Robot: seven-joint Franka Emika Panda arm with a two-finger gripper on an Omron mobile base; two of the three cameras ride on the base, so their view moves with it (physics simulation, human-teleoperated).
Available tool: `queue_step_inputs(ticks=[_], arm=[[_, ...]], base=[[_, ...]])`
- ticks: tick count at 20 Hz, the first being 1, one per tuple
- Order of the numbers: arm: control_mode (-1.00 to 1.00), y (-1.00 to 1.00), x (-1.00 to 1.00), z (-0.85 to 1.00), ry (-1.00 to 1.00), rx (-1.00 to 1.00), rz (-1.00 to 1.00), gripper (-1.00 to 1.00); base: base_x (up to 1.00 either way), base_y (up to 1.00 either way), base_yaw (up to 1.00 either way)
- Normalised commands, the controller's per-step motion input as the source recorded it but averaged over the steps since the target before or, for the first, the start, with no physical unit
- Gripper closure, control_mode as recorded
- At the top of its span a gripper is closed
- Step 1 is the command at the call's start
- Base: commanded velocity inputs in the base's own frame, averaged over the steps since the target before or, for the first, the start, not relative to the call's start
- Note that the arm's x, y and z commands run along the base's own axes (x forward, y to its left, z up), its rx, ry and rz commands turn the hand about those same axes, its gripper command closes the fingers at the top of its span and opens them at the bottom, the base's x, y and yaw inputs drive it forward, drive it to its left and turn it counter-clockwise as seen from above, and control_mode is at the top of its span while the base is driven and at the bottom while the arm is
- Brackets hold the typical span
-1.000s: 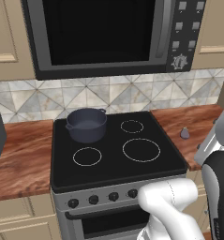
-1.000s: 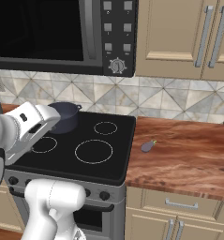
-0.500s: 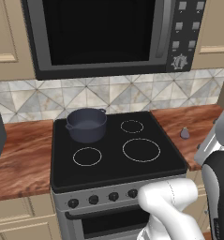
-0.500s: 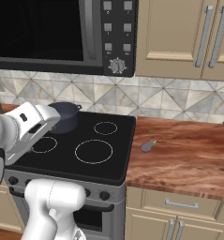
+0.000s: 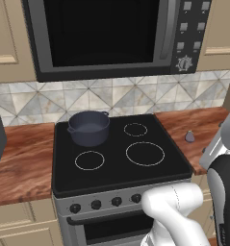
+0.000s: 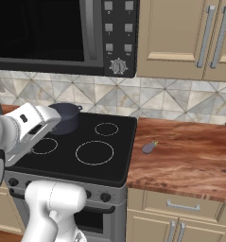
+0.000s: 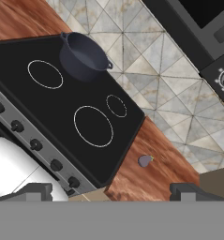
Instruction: Turn on the burner for the pot on the stove. Wait thirty seconds for the pot to heat up. Then add the eggplant to the pot.
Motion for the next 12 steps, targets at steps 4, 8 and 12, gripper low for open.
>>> queue_step_inputs(ticks=[4,8,12], arm=[[-1.0,0.0,0.0,0.0,0.0,0.0,0.0,-1.0],[-1.0,0.0,0.0,0.0,0.0,0.0,0.0,-1.0],[-1.0,0.0,0.0,0.0,0.0,0.0,0.0,-1.0]], base=[[0.0,0.0,0.0],[0.0,0.0,0.0],[0.0,0.0,0.0]])
